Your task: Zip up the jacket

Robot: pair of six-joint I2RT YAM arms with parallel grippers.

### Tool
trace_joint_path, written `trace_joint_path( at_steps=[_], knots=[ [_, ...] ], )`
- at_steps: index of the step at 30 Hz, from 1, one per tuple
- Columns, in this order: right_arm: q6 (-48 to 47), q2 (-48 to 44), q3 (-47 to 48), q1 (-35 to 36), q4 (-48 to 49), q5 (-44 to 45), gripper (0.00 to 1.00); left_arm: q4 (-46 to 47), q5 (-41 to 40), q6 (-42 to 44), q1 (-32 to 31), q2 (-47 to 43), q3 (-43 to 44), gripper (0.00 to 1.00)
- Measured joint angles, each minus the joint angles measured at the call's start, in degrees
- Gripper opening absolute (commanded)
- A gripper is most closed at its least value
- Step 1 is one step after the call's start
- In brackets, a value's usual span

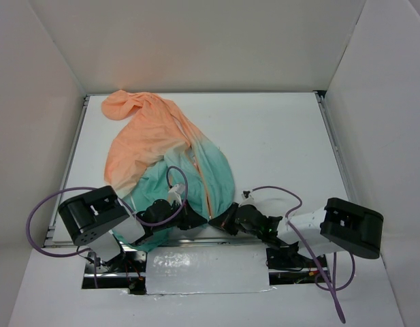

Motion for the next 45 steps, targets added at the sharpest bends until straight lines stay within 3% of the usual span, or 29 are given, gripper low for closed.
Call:
trace_joint_path(
  at_steps=[18,24,30,39,45],
  knots=[
    [-0.9,-1.4,22.2,-6.4,-40.5,-11.3,0.00,5.8,-0.1,1.7,0.1,0.7,-2.5,0.00],
    [0.2,4.0,32.7,-8.0,-54.6,-14.0,0.00,6.8,0.0,2.0,0.1,0.7,-2.5,0.00],
    [1.0,11.9,36.0,-10.9,-57.7,-20.5,0.00,5.4,0.6,3.7,0.1,0.7,-3.4,0.00],
    [2.7,12.2,36.4,-13.3,-58.9,-25.1,0.00,6.1,2.0,7.6,-0.4,0.7,-3.5,0.00],
    [3.9,18.6,40.8,-15.7,-63.3,-28.7,0.00,6.4,1.3,8.7,-0.7,2.7,-3.5,0.00]
  ],
)
